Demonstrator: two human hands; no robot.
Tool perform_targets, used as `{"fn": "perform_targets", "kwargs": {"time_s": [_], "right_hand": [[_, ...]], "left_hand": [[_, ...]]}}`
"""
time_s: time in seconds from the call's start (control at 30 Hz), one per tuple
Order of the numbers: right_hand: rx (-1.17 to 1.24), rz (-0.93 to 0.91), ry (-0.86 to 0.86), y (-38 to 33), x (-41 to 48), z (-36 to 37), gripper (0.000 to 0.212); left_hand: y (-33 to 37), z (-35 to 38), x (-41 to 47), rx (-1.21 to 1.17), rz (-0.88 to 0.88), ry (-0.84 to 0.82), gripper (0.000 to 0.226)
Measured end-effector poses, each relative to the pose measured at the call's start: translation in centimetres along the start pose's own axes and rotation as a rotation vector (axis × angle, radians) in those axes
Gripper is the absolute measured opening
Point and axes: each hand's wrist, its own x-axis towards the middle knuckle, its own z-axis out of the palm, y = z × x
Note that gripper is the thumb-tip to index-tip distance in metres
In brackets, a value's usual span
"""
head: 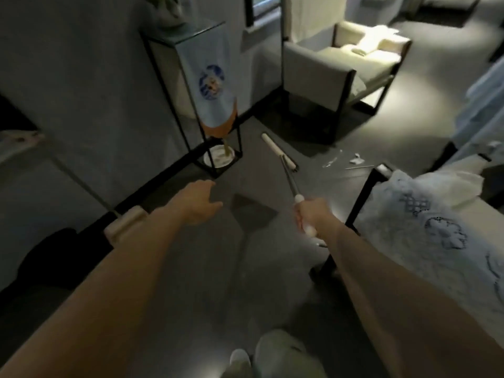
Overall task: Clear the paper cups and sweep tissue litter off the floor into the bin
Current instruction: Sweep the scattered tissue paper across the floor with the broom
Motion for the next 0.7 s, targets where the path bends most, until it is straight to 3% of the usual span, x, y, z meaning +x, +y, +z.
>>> {"fn": "perform_targets", "kwargs": {"time_s": [0.1,0.3,0.57,0.7], "right_hand": [[-0.059,-0.001,0.096,-3.3,4.9,-0.3,0.002],[-0.022,0.108,0.280,-8.8,18.8,-1.8,0.036],[0.109,0.215,0.475,-17.4,30.7,-7.6,0.022],[0.309,0.274,0.520,-20.3,36.3,-10.1,0.022]], "left_hand": [[1.8,-3.1,8.7,0.050,0.149,-0.050,0.068],[7.3,-7.6,25.4,0.131,0.354,-0.066,0.066],[15.6,-13.3,43.3,0.104,0.457,-0.126,0.065],[20.3,-15.2,52.0,0.147,0.572,-0.144,0.065]]}}
